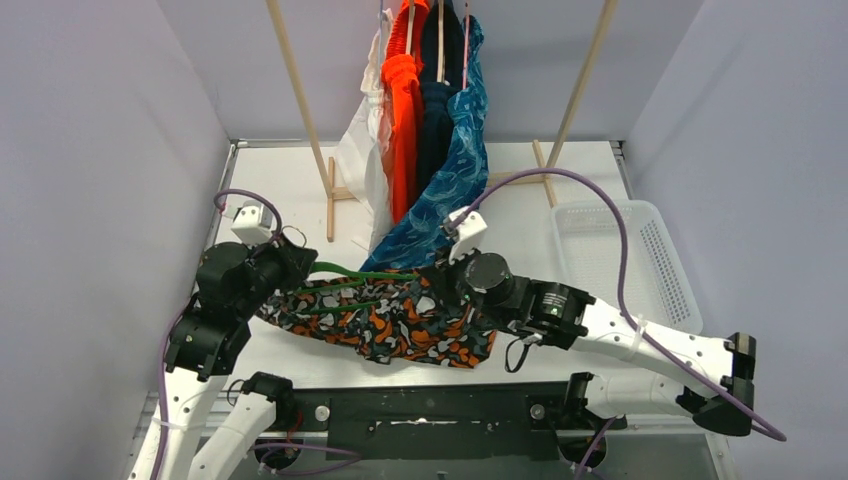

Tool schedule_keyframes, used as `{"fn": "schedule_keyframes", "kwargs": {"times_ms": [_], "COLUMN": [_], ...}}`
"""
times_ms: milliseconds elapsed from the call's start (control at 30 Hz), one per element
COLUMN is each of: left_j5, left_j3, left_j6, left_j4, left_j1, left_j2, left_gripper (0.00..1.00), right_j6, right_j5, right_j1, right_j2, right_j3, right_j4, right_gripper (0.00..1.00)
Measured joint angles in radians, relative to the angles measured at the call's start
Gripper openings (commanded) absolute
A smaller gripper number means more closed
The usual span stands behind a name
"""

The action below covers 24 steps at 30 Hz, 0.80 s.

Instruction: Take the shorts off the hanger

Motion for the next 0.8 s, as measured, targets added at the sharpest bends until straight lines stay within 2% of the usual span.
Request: {"fn": "schedule_keyframes", "kwargs": {"times_ms": [233, 433, 600, 800], "left_j5": [-0.010, 0.035, 0.056, 0.080], "left_j3": [0.004, 0.047, 0.048, 0.048], "left_j6": [-0.049, -0.067, -0.075, -0.080], "left_j4": [0.010, 0.016, 0.019, 0.018], "left_j1": [0.000, 0.000, 0.000, 0.000], "left_j2": [0.006, 0.048, 0.053, 0.055], "left_gripper": [0.00, 0.00, 0.00, 0.00], "right_j6": [0.027, 0.025, 0.006, -0.005], "right_j5": [-0.035, -0.063, -0.068, -0.055], "right_j1": [-0.107, -0.117, -0.128, -0.148], "right_j2": [-0.201, -0.302, -0.264, -0.153], "right_j3": [-0.162, -0.227, -0.232, -0.231], "right_j4": [-0.014, -0.002, 0.015, -0.015], "right_gripper": [0.00, 0.00, 0.02, 0.16]}}
